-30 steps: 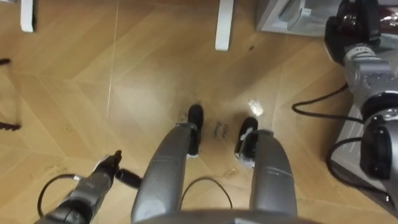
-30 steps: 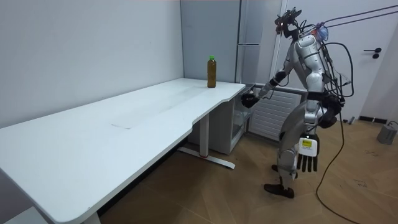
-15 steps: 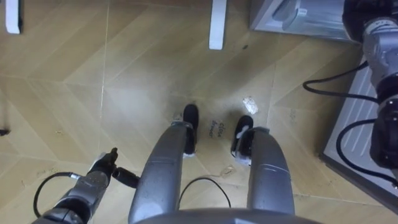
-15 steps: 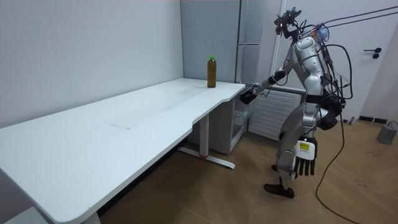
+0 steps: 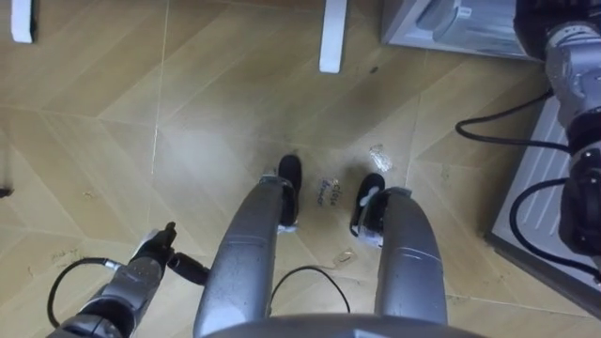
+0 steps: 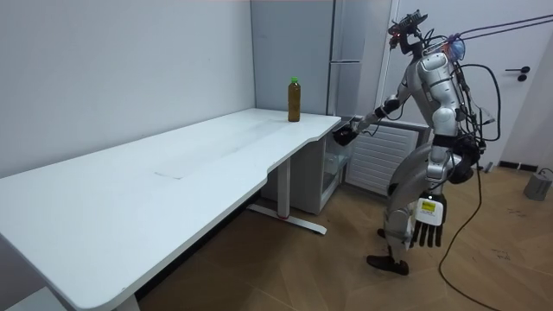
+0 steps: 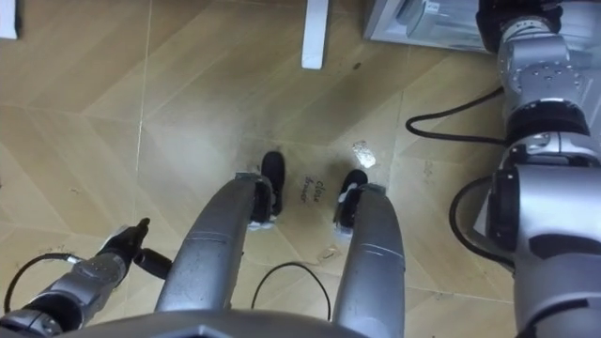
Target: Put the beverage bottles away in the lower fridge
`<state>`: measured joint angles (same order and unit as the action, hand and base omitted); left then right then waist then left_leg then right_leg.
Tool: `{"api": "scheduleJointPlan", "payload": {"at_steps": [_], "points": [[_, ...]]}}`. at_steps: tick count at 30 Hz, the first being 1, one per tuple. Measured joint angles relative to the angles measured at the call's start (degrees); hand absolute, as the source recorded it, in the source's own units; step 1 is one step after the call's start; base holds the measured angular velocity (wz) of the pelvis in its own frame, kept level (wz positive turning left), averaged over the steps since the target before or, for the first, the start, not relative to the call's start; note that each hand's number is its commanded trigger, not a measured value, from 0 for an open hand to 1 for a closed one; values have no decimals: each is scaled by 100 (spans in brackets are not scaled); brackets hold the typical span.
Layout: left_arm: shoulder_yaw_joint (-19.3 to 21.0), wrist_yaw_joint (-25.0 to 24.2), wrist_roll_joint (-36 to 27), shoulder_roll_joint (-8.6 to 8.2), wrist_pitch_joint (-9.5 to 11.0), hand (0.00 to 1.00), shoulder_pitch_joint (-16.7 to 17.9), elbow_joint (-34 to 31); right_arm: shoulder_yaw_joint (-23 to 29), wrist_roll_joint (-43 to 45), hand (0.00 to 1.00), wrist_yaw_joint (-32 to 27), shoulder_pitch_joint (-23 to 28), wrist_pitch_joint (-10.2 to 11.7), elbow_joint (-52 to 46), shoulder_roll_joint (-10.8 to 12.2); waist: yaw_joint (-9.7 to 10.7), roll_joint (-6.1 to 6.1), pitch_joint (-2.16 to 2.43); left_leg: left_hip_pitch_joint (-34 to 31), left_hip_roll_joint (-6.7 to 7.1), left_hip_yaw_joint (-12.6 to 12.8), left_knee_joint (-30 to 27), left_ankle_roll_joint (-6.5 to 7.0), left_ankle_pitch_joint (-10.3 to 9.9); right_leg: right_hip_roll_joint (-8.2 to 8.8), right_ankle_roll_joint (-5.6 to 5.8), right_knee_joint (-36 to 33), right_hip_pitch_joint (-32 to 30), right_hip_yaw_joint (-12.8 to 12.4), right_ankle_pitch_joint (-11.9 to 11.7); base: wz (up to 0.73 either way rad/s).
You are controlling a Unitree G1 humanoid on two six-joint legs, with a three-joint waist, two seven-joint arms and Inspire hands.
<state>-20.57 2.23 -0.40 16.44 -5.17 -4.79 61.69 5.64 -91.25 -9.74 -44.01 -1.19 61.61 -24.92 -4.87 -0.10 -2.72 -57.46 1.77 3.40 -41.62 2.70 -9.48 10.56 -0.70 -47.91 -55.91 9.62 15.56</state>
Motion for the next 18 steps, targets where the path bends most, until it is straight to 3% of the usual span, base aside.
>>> {"api": "scheduleJointPlan", "payload": {"at_steps": [18], "points": [[2,1,-15,70,27,0,64,-21,4,-45,0,250,-2,41,218,-27,-35,0,0,44,-11,46,-4,3,3,-8,-6,-9,33,-20,6,0]]}}
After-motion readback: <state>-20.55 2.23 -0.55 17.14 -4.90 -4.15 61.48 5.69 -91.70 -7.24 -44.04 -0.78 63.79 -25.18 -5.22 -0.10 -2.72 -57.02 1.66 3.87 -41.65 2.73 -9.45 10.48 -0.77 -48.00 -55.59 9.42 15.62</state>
